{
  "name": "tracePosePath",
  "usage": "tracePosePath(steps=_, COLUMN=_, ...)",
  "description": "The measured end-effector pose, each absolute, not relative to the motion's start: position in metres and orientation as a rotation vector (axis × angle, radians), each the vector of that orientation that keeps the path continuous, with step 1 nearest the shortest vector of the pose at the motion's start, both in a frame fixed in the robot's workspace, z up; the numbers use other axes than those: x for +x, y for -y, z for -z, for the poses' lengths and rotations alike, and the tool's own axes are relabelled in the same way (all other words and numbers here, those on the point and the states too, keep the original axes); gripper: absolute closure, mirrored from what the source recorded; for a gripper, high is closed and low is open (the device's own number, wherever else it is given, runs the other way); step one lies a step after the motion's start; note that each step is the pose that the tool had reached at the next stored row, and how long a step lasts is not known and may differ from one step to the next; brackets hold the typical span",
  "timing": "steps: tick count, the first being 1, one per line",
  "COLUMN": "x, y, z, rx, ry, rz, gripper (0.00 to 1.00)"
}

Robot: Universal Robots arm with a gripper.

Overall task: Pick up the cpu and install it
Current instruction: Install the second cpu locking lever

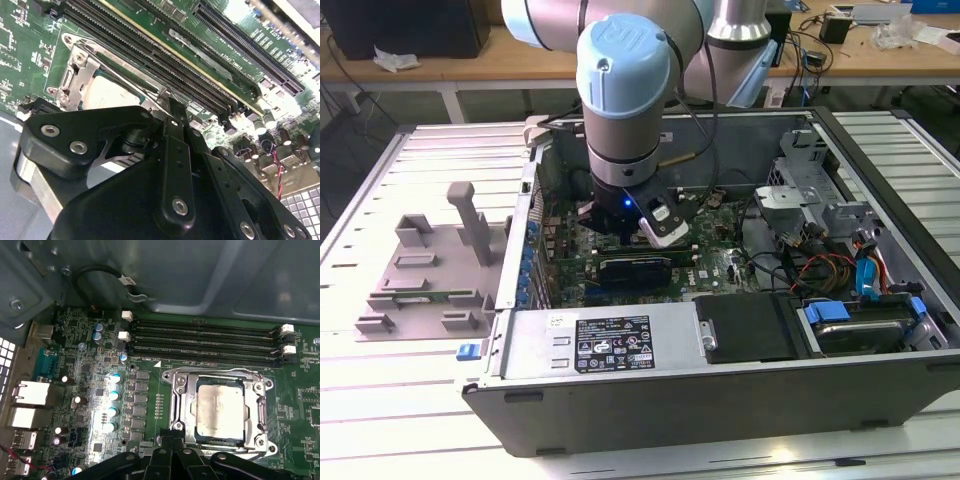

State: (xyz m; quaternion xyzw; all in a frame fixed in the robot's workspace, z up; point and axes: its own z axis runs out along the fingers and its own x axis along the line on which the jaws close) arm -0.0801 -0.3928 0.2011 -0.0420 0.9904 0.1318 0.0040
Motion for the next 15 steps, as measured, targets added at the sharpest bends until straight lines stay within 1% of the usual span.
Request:
tracePosePath(steps=3, x=-0.080, y=0.393, z=-0.205, rx=-0.131, ry=-3.104, rz=-0.413, gripper=0.89)
tracePosePath(steps=9, x=-0.080, y=0.393, z=-0.230, rx=-0.131, ry=-3.104, rz=-0.413, gripper=0.89)
tracePosePath(steps=13, x=-0.080, y=0.393, z=-0.253, rx=-0.132, ry=-3.104, rz=-0.412, gripper=0.89)
tracePosePath(steps=15, x=-0.079, y=0.393, z=-0.256, rx=-0.132, ry=-3.104, rz=-0.412, gripper=0.89)
